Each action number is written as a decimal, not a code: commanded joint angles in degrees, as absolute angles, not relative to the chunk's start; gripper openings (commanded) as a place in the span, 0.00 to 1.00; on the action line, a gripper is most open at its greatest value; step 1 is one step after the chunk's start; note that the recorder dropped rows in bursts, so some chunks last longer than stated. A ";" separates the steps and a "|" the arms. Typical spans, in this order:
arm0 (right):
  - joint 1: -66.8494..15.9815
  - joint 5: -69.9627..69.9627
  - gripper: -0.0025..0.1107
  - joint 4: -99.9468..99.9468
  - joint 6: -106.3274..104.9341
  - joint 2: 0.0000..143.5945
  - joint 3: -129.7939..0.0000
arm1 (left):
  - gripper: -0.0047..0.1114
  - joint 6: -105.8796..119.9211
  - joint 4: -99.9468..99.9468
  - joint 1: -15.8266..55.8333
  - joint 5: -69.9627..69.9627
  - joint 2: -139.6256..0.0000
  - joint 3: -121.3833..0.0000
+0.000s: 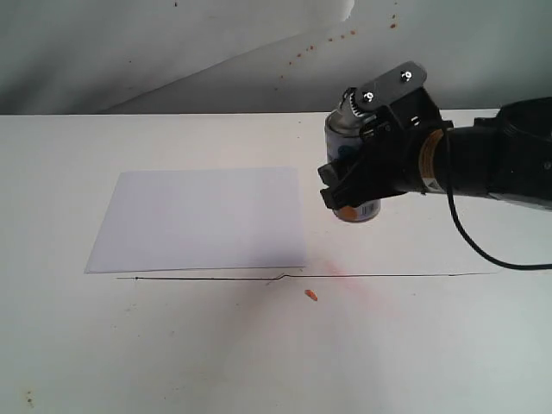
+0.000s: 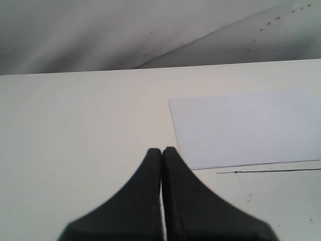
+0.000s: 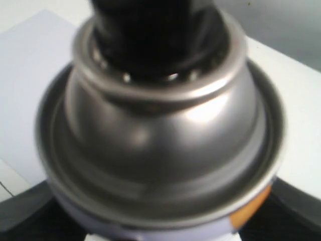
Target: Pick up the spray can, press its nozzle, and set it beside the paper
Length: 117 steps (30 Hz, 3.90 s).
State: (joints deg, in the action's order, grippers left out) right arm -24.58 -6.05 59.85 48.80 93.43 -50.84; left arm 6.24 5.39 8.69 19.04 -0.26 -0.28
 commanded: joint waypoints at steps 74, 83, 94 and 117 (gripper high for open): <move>-36.68 51.22 0.02 4.14 -54.19 122.35 -100.86 | 0.04 6.18 5.40 8.59 18.22 0.00 0.00; -36.56 51.21 0.02 8.20 -52.72 125.25 -101.12 | 0.04 6.18 5.40 8.59 18.22 0.00 0.00; -36.56 54.42 0.02 9.81 -49.06 125.12 -101.12 | 0.04 6.18 5.40 8.59 18.22 0.00 0.00; -36.56 53.12 0.02 2.93 -47.53 122.44 -101.12 | 0.04 -7.49 25.85 8.59 -13.42 0.00 0.00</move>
State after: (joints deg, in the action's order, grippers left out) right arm -36.96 54.24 4.36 -47.82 123.67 -100.47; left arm -3.65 22.37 8.69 -6.70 -0.26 -0.28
